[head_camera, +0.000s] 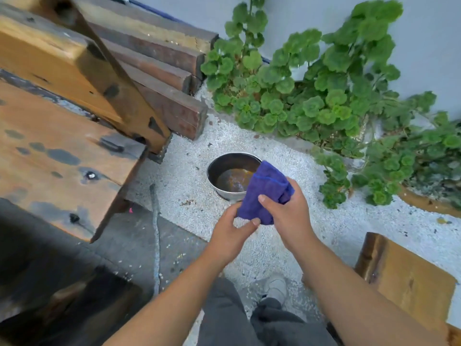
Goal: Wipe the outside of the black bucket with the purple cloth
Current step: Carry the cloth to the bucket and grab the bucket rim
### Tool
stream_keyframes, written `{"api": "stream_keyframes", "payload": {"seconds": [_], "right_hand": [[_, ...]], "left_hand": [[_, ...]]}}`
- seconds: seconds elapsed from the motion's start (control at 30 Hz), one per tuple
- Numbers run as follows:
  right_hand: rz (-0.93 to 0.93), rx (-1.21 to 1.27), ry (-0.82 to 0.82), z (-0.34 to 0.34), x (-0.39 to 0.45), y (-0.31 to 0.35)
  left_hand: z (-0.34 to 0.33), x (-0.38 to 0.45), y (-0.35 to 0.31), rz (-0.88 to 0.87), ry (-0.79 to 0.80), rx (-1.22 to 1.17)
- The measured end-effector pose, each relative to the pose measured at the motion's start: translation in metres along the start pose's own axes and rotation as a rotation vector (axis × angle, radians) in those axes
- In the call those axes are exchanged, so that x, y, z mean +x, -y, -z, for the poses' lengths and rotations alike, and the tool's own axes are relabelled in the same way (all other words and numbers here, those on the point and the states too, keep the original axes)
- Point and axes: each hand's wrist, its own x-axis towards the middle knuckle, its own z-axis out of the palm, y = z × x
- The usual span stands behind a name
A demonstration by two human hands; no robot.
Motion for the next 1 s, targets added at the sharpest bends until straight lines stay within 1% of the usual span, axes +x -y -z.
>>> {"api": "stream_keyframes", "payload": {"seconds": [0.07,0.13,0.17,0.23,0.3,0.37,0.4,0.47,0.53,0.63,0.73,0.8,0.9,1.0], "right_hand": [[-0.005,-0.014,-0.018,0.016,0.039,-0.04],[-0.02,-0.026,-0.048,0.031,0.068,-0.068],[-0.02,-0.029,-0.06,0.04,0.084,-0.086],[-0.022,-0.036,-0.093,0.054,0.116,-0.121],[-0.017,-0.044,-0.132,0.068,0.145,-0.155],[0.005,-0.057,-0.149,0.079,0.169,-0.187],[0.014,-0.065,-0.147,0.083,0.18,-0.201],[0.025,-0.086,-0.144,0.089,0.198,-0.224],[0.06,-0.13,-0.121,0.093,0.214,-0.236],[0.113,-0.229,-0.076,0.096,0.235,-0.242],[0.167,-0.274,-0.073,0.099,0.249,-0.237],[0.195,-0.269,-0.091,0.1,0.254,-0.23],[0.226,-0.28,-0.094,0.096,0.263,-0.22],[0.284,-0.353,-0.093,0.089,0.263,-0.21]], "left_hand": [[-0.002,0.042,0.038,0.023,0.032,-0.031],[-0.001,0.076,0.067,0.036,-0.026,-0.009],[-0.004,0.097,0.085,0.017,-0.054,0.054],[-0.01,0.143,0.121,-0.048,-0.072,0.27],[-0.021,0.19,0.155,-0.148,-0.037,0.611],[-0.035,0.231,0.184,-0.243,0.035,0.974],[-0.041,0.249,0.198,-0.26,0.091,1.103],[-0.051,0.278,0.223,-0.272,0.205,1.262],[-0.055,0.296,0.238,-0.324,0.225,1.359],[-0.057,0.308,0.246,-0.407,0.118,1.414],[-0.056,0.309,0.24,-0.335,0.058,1.407],[-0.053,0.309,0.232,-0.338,0.027,1.397],[-0.037,0.31,0.212,-0.351,-0.022,1.264],[-0.013,0.308,0.192,-0.318,-0.02,1.045]]}}
